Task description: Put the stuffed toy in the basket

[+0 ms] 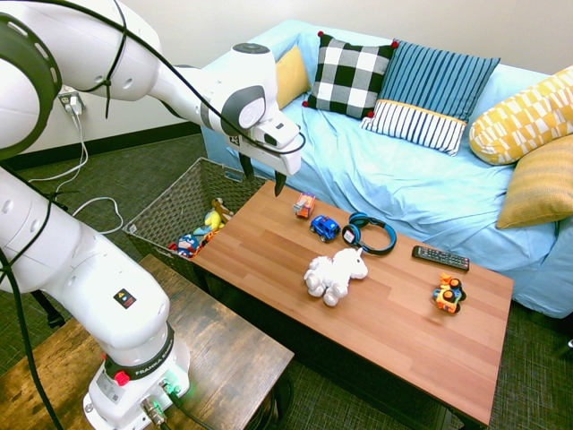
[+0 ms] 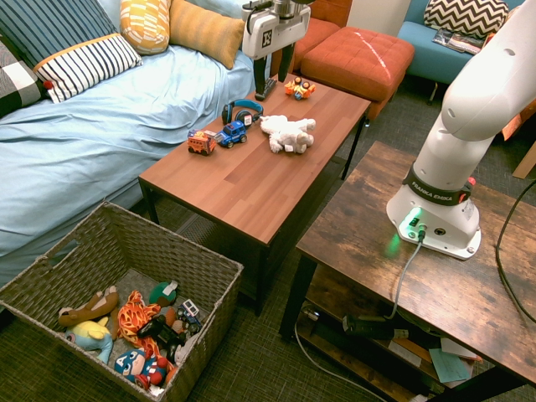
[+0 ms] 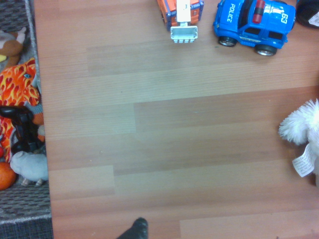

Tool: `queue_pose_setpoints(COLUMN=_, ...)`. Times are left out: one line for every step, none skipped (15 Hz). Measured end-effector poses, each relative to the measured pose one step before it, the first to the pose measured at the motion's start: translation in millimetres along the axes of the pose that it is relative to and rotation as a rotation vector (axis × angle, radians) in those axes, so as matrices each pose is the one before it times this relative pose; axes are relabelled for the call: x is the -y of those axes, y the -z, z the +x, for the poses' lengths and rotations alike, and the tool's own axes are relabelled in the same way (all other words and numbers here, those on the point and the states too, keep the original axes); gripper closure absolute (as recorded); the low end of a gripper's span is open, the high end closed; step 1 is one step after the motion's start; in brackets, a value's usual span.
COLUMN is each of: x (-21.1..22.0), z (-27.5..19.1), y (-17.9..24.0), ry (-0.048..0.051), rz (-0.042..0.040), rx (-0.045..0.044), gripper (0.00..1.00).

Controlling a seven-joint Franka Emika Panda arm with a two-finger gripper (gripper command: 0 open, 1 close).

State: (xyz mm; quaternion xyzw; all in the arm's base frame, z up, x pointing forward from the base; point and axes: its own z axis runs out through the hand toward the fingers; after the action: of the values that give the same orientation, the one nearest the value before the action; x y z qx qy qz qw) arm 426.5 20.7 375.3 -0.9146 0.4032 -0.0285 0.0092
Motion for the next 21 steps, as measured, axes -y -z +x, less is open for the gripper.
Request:
queue_pose_setpoints(x=0.79, z=0.62, y=-0.20, ry=0.00009, rz=-0.00009, rx=0.00044, gripper=0.00)
queue_pose_setpoints(x=-0.26, z=0.10, y=-1.76, ry=-0.00112, rz=-0.00280, rx=0.00283, gripper=0.00)
queue_pose_setpoints(x=-0.82, z=3.33, y=-3.06, ry=-0.00822, rz=0.00066, rx=0.00152, gripper=0.00)
queue_pose_setpoints(x=-2.13, z=8.30, y=-3.90, ry=-0.01620, rz=0.00431, rx=-0.00397, gripper=0.00)
queue_pose_setpoints(x=-2.98, z=12.63, y=-4.66, ry=-0.02098, rz=0.00610, rx=-0.00931, gripper=0.00)
queue_pose_setpoints(x=-3.50, z=15.89, y=-7.26, ry=-0.02312, rz=0.00176, rx=-0.00933, gripper=0.00)
queue_pose_setpoints(x=-3.76, z=17.79, y=-10.80, ry=-0.02358, rz=-0.00246, rx=-0.01208, gripper=0.00)
queue_pose_setpoints(x=-3.55, z=17.59, y=-13.21, ry=-0.02473, rz=-0.00292, rx=-0.01502, gripper=0.00)
queue_pose_setpoints(x=-4.14, z=15.70, y=-14.59, ry=-0.02348, rz=-0.00608, rx=-0.00649, gripper=0.00)
queue_pose_setpoints(x=-4.71, z=14.73, y=-14.59, ry=-0.01796, rz=-0.00993, rx=-0.00365, gripper=0.00)
queue_pose_setpoints(x=-5.05, z=13.83, y=-13.45, ry=-0.01006, rz=-0.00913, rx=-0.01202, gripper=0.00)
queue_pose_setpoints(x=-6.01, z=10.58, y=-13.47, ry=-0.00600, rz=-0.00966, rx=-0.01941, gripper=0.00)
queue_pose_setpoints(x=-8.34, z=9.83, y=-16.28, ry=-0.01167, rz=-0.01242, rx=-0.01485, gripper=0.00)
queue_pose_setpoints(x=-9.31, z=8.36, y=-17.41, ry=-0.01668, rz=-0.01367, rx=-0.00128, gripper=0.00)
queue_pose_setpoints(x=-7.84, z=5.48, y=-16.76, ry=-0.01087, rz=-0.01467, rx=0.00494, gripper=0.00)
queue_pose_setpoints(x=-5.09, z=2.79, y=-15.07, ry=-0.00653, rz=-0.01112, rx=0.00866, gripper=0.00)
queue_pose_setpoints(x=-2.89, z=1.36, y=-13.62, ry=-0.00492, rz=-0.00635, rx=0.01476, gripper=0.00)
queue_pose_setpoints(x=-1.21, z=1.93, y=-11.33, ry=-0.00510, rz=0.00086, rx=0.01179, gripper=0.00)
queue_pose_setpoints(x=-0.68, z=3.42, y=-9.20, ry=-0.00421, rz=0.00103, rx=0.00911, gripper=0.00)
queue_pose_setpoints(x=-0.95, z=5.22, y=-9.07, ry=-0.00600, rz=-0.00084, rx=0.00956, gripper=0.00)
queue_pose_setpoints(x=-0.27, z=6.19, y=-9.05, ry=-0.00645, rz=-0.00041, rx=0.01058, gripper=0.00)
